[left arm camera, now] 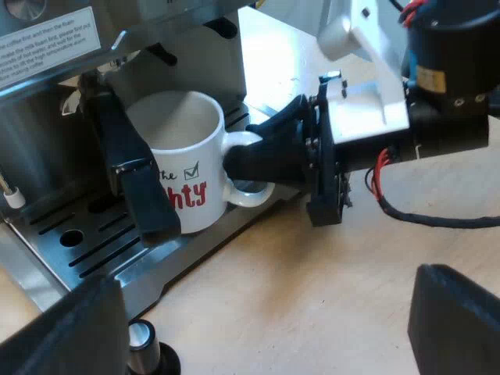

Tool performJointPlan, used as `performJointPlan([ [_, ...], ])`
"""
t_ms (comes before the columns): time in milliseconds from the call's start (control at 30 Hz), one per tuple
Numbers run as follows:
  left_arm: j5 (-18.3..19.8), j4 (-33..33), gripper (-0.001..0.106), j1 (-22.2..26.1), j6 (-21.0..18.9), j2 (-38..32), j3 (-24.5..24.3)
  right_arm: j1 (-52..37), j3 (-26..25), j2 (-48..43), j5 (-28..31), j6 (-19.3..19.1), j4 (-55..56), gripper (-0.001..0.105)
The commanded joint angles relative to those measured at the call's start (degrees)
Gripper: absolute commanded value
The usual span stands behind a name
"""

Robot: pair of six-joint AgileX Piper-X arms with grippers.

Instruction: Place mug into machine

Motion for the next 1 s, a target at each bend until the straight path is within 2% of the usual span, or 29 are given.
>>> performJointPlan([
  [33, -0.1, -0.5, 0.079, -0.3, -0.1, 0.1, 0.2, 0.1, -1.0, 0.2, 0.3, -0.5, -4.0, 0.0],
  [533, -0.1, -0.5, 0.079, -0.3, -0.1, 0.1, 0.2, 0.1, -1.5, 1.5, 0.8, -0.6, -4.4, 0.0],
  [767, -0.1, -0.5, 0.079, -0.3, -0.1, 0.1, 0.2, 0.1, -1.6, 4.3, 0.8, -0.6, -8.7, 0.0],
  [1000, -0.1, -0.5, 0.079, -0.3, -0.1, 0.1, 0.2, 0.1, -4.4, 7.5, 0.8, -0.6, -8.9, 0.0],
])
